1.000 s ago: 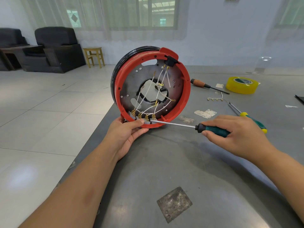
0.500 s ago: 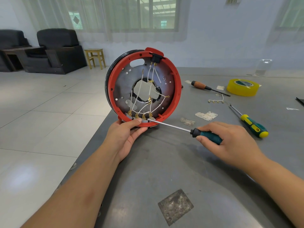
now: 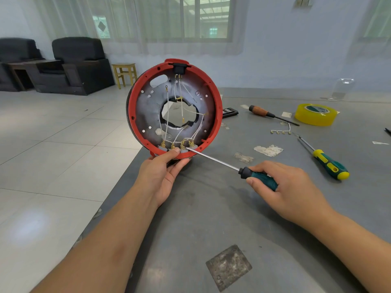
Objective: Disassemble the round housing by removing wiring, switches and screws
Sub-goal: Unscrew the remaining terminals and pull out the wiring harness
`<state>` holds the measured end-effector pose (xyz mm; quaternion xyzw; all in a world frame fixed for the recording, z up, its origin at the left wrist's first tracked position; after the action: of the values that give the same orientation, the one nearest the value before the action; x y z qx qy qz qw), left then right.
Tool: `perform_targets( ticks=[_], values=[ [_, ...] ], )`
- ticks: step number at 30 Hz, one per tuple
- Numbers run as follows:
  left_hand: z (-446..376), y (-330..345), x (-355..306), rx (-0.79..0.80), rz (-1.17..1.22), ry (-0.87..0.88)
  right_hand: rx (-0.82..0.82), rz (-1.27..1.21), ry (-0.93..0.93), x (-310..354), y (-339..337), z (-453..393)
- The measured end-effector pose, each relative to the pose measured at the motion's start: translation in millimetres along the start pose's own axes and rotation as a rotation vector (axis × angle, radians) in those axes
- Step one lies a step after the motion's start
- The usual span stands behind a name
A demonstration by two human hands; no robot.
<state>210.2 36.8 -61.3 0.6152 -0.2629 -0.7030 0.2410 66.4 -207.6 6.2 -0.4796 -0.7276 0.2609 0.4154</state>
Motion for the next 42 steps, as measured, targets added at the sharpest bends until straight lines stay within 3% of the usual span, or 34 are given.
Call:
perform_targets(
  ticks=[8,20,23,26,29,32,37,42],
  values=[
    [2,3,5,0.023,0.005,0.0,0.048,0.002,-0.001,3,8,0],
    [2,3,5,0.014,0.01,-0.009,-0.034,-0.157,0.062,-18,-17,-1],
    [3,4,5,0.023,-0.008,-0.01,-0.106,-0.269,0.136,-31,-28,-1],
    [3,4,5,0.024,-0.014,-0.013,-0.278,-0.334,0.294,-55,-40,1],
    [5,5,5,0.03,-0.028,-0.016,-0.352,-0.207,0.449,-77,-44,4],
    [7,7,4,0.03,-0.047,-0.012,-0.245,0.07,0.528,-90,-37,5],
    [10,11,6,0.053,-0.084,-0.025,-0.019,0.373,0.555,-92,-20,0],
    [11,15,7,0.104,-0.115,-0.029,0.025,0.487,0.519,-82,-16,-4]
  ],
)
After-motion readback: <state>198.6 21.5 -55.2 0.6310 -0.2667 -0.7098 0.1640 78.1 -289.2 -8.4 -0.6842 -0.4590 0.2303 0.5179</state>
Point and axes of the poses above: each hand's wrist, its own z-axis away from the middle knuckle, its own y-axis out of the palm, x = y × z, the point moved 9 cm from there along -z, towards the middle knuckle, and after that the axes turned 5 degrees about y, right-handed, at the moved point
